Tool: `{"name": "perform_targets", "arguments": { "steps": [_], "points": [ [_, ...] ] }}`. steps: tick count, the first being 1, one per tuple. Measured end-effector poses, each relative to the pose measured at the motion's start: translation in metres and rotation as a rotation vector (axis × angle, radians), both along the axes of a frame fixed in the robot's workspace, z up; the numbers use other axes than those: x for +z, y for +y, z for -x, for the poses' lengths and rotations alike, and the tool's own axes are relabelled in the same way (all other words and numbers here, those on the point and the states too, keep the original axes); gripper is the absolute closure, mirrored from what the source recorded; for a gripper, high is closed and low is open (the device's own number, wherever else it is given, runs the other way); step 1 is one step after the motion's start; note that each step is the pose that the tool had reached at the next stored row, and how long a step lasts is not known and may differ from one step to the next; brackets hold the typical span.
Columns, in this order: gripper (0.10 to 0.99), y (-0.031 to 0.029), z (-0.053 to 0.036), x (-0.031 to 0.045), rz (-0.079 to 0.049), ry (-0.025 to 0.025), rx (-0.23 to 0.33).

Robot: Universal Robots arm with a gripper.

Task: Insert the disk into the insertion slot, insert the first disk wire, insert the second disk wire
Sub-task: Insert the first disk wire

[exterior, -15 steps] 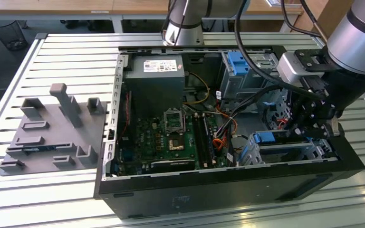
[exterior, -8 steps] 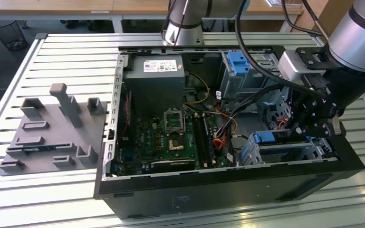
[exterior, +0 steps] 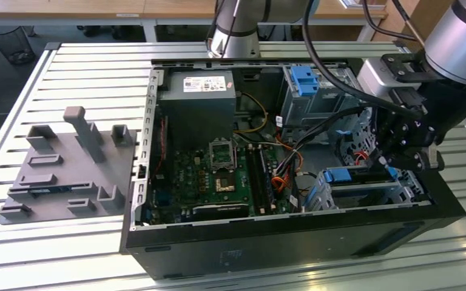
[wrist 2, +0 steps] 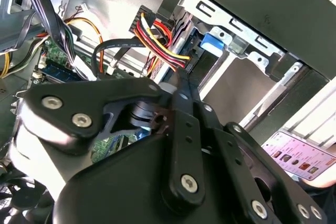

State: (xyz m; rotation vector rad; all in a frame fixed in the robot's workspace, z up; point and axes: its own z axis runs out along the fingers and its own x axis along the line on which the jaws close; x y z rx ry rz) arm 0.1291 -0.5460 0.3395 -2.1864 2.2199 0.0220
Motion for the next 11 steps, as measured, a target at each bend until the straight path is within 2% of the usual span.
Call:
{"name": "perform_targets", "arguments": {
  "steps": [1, 11],
  "points": [
    [0.980, 0.0000, 0.0000, 0.0001, 0.000, 0.0000, 0.000],
    [0.980, 0.0000, 0.0000, 0.0021, 0.000, 0.0003, 0.000]
  ]
}}
